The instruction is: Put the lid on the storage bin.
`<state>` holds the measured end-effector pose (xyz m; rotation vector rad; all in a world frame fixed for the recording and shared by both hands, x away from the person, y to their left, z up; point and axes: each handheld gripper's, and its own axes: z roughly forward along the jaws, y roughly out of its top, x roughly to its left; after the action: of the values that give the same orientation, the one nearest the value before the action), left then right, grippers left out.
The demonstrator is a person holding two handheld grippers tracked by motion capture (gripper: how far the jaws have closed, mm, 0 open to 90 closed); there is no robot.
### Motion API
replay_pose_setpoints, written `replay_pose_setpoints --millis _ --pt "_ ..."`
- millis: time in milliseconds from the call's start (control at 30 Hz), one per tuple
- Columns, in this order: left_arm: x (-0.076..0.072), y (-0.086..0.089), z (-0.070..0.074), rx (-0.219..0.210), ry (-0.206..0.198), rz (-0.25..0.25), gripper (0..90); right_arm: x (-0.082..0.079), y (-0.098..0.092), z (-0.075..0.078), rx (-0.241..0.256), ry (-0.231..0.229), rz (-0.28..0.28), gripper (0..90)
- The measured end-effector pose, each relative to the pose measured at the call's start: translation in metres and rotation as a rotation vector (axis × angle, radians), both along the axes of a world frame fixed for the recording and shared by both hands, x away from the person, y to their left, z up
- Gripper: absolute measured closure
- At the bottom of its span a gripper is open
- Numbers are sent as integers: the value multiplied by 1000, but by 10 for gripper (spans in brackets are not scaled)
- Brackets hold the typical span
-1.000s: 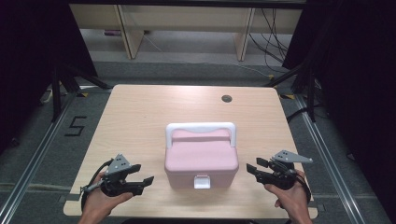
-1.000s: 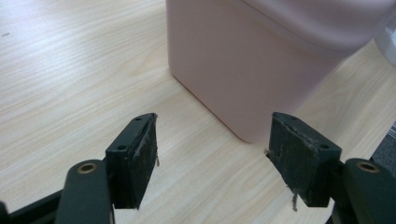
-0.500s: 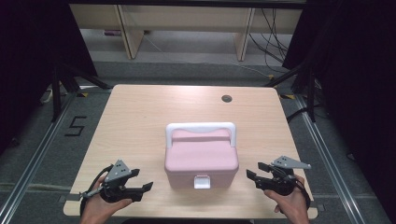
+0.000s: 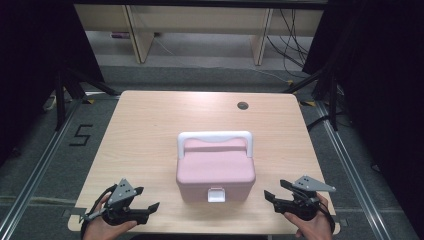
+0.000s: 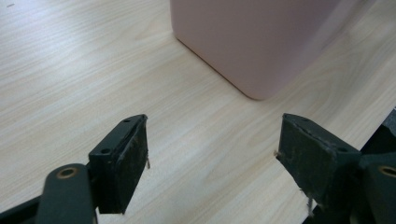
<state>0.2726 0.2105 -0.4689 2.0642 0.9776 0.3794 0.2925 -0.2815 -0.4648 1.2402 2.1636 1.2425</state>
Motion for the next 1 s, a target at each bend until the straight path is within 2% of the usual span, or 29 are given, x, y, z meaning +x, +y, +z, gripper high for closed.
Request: replay_pose_setpoints --millis 33,67,100,133,167,200,233,267,300,333,367,400,467,500,533,567,600,633,667,700,767,833,867,933,1000 --pt "-1 0 -1 1 -2 -1 224 -5 2 1 21 45 -9 236" --pt "-2 0 -2 4 -7 -2 207 -4 2 0 5 14 9 228" --pt "-3 0 -2 14 -10 1 196 -7 3 -1 12 23 3 218" --pt "-4 -1 -2 14 -15 2 193 -7 2 -2 -12 4 17 206" --pt "-5 -1 -2 14 -10 -3 188 -9 3 -2 -5 28 14 197" --pt "-6 -1 -3 16 -12 1 178 -10 3 -3 -18 10 22 190" --pt "-7 -2 -4 18 -12 -2 172 -12 5 -4 8 24 14 183" --pt "-8 -2 -4 32 -7 -1 168 -12 2 -4 -31 9 30 179" --pt "-8 -2 -6 33 -18 -1 168 -15 4 -4 -11 50 23 175" --pt "-9 -3 -7 29 -13 -1 165 -15 3 -5 -35 20 36 176" --pt "-10 -3 -7 40 -16 -15 164 -17 6 -7 -22 46 23 174" --pt "-10 -3 -8 42 -20 -15 163 -17 4 -7 -49 34 44 173" --pt "-12 -3 -8 60 -28 -16 163 -20 6 -9 -52 46 44 173" --pt "-13 -3 -8 52 -37 -24 163 -21 7 -9 -48 48 48 173" --pt "-14 -2 -7 62 -28 -17 163 -21 7 -9 -68 43 57 173" --pt "-14 -2 -8 57 -41 -18 163 -22 7 -10 -75 47 69 172" --pt "-15 -2 -8 50 -35 -25 163 -24 7 -10 -71 59 65 171" --pt "-16 -3 -9 48 -37 -26 162 -24 7 -11 -83 45 71 171" --pt "-17 -3 -10 60 -33 -34 162 -25 6 -11 -90 48 73 170" --pt "-18 -3 -11 65 -34 -32 162 -27 8 -13 -63 70 63 170" --pt "-19 -4 -14 74 -30 -45 162 -27 6 -13 -97 39 78 167" --pt "-20 -7 -15 72 -32 -45 162 -28 7 -13 -101 17 82 167" --pt "-20 -9 -17 57 -31 -36 161 -28 7 -13 -108 13 86 166" --pt "-19 -8 -17 81 -26 -44 161 -28 8 -14 -106 24 92 166" --pt "-20 -9 -17 67 -26 -43 162 -27 9 -16 -124 22 99 167"
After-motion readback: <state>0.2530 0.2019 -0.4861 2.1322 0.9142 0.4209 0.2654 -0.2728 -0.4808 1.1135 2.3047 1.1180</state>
